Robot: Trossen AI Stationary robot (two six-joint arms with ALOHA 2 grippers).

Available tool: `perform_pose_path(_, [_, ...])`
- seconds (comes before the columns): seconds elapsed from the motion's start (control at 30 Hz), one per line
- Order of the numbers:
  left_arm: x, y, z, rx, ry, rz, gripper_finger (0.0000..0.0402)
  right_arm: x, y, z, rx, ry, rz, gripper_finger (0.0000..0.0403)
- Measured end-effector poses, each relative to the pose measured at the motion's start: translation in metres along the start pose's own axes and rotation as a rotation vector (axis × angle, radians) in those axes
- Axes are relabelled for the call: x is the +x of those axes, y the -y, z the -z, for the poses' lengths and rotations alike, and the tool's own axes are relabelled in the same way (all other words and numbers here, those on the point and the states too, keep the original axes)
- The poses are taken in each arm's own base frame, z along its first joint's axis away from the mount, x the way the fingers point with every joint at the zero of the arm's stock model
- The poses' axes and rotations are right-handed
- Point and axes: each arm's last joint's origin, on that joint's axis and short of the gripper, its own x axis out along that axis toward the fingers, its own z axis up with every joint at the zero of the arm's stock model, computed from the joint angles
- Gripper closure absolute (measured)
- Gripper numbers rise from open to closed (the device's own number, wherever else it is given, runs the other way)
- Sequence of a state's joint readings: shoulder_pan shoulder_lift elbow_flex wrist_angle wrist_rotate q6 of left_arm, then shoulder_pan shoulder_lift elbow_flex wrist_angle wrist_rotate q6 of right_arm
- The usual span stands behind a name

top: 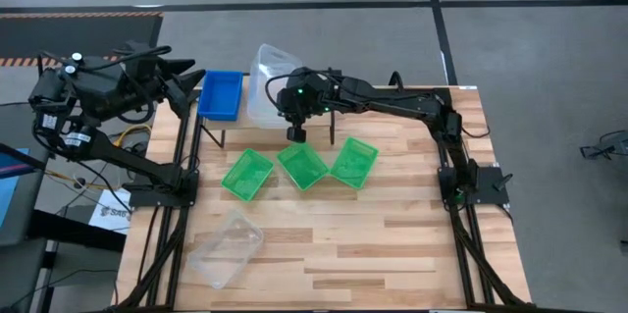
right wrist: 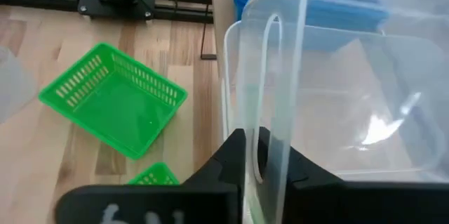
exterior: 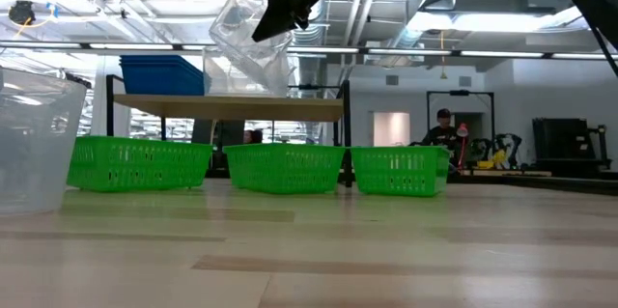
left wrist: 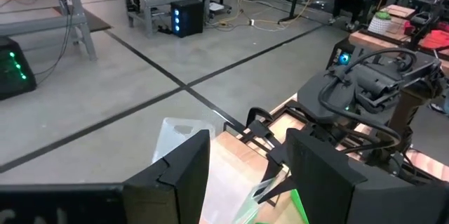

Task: Stack baskets on shelf by color
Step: Stack the right transparent bin on top of the other transparent bin on the shelf

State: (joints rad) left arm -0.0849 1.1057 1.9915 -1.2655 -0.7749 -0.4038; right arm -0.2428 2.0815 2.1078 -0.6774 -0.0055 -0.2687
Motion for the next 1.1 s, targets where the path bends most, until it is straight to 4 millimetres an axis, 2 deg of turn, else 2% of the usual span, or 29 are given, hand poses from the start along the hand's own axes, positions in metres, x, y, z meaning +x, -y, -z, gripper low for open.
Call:
perform_pose_path(0.27, [0.000, 0.000, 0.000, 0.000, 0.000, 0.000, 0.0226, -0.002, 0.001, -0.004, -0.005, 0.027, 0.008, 0.0271])
perform_pose_path(0.47, [0.000, 0.000, 0.000, -0.001, 0.000, 0.000, 0.0226, -0.017, 0.005, -0.019, -0.018, 0.081, 0.030, 0.0230])
perform_pose_path(0.67, [0.000, 0.000, 0.000, -0.001, 0.000, 0.000, 0.0226, -0.040, 0.010, -0.035, -0.029, 0.119, 0.042, 0.0220])
perform_pose_path(1.1, [0.000, 0.000, 0.000, -0.003, -0.001, 0.000, 0.0226, -0.032, 0.005, -0.022, -0.029, 0.015, 0.006, 0.0221])
